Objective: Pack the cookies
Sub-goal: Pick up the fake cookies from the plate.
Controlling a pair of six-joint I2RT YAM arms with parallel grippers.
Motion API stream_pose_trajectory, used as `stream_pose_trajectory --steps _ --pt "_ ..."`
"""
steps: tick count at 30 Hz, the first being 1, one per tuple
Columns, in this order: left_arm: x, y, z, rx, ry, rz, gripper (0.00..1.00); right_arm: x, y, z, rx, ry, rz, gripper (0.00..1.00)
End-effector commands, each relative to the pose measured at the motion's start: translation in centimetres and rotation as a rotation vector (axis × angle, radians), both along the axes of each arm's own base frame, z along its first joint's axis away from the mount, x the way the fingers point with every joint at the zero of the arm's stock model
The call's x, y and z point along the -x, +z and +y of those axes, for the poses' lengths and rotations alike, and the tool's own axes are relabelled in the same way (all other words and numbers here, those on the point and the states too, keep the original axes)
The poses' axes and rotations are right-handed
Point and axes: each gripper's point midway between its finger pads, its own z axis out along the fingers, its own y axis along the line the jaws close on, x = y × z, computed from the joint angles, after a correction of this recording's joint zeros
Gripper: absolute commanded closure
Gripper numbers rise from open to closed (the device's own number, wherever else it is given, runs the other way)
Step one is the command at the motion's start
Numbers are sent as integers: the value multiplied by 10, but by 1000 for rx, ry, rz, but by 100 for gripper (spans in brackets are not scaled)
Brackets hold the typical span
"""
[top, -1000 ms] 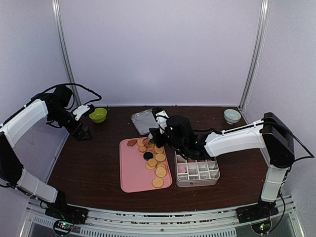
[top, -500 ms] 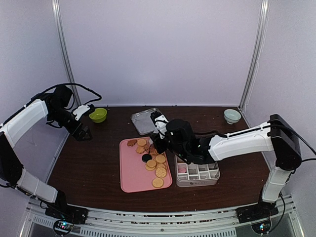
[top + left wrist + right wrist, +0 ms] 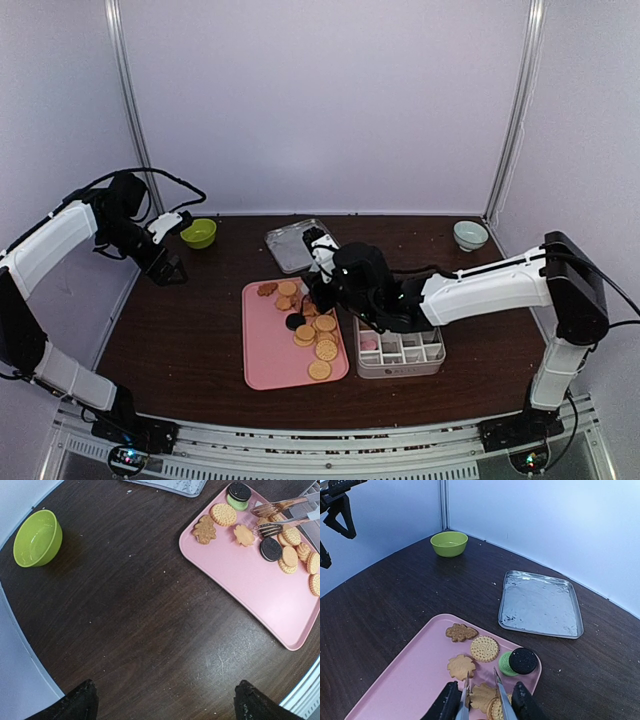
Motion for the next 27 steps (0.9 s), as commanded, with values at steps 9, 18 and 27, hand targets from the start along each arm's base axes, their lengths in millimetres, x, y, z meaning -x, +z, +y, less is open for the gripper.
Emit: stream_pose_trajectory --steps 9,18,27 --pt "-6 14 -2 29 8 -40 2 -9 50 5 -13 5 -49 93" --pt "-6 16 -1 26 9 -49 2 -2 108 6 -106 42 -100 97" --pt "-8 18 -5 46 -1 -47 3 25 126 -49 -172 7 -89 96"
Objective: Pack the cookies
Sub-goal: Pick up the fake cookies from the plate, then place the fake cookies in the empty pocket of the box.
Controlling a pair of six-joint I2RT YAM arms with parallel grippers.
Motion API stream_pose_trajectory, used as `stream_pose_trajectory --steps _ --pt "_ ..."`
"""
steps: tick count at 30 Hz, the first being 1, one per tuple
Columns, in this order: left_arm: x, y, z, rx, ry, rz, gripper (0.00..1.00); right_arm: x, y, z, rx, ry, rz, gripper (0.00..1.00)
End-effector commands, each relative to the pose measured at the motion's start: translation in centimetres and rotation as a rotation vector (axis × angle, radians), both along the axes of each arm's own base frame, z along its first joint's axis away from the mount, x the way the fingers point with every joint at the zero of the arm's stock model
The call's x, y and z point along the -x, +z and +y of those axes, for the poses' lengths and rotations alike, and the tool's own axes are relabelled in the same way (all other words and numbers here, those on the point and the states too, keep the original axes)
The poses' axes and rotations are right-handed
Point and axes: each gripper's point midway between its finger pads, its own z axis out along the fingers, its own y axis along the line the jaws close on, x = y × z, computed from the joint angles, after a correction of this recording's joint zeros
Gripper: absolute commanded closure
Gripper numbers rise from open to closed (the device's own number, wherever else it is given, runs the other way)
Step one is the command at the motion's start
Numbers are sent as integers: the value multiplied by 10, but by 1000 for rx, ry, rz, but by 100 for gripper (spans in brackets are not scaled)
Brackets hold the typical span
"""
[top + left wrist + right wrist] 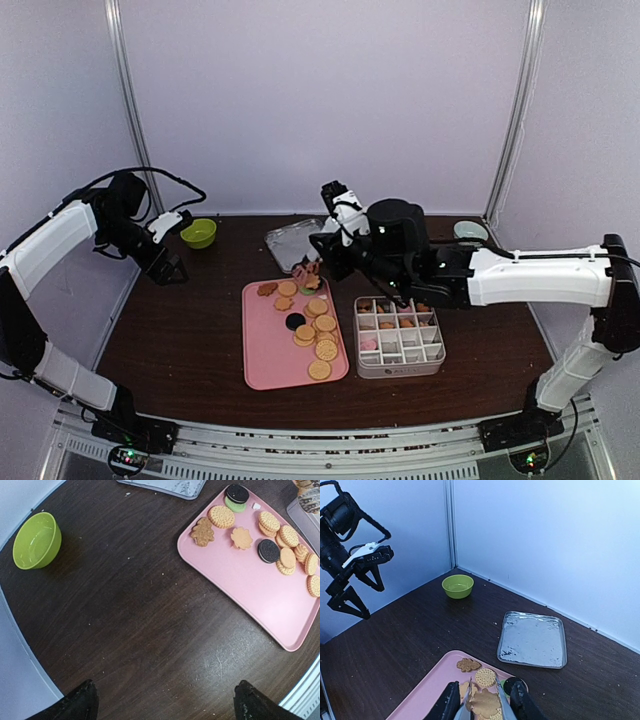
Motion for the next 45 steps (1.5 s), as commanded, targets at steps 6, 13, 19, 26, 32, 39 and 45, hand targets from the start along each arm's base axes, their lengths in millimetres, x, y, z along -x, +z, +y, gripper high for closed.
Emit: stream_pose_trajectory --steps 6,13,19,26,32,39,45 --pt "-9 15 -6 49 -3 -35 3 42 7 -78 -77 -32 52 95" --pt "-10 15 -7 54 -6 -33 4 72 -19 -123 -82 -58 132 94" --pt "-11 16 -9 68 -11 -29 4 82 -29 -141 -87 -77 159 94" --pt "-7 16 -11 76 -26 -21 5 85 -43 -152 -52 -94 178 93" --pt "-5 14 -15 90 -49 -8 6 88 -54 -159 -37 -108 192 93" --pt "-3 15 -16 96 -60 -5 7 85 -54 -158 -36 -116 187 88" --pt "-2 14 -16 91 -63 -4 7 84 -52 -161 -27 -129 176 72"
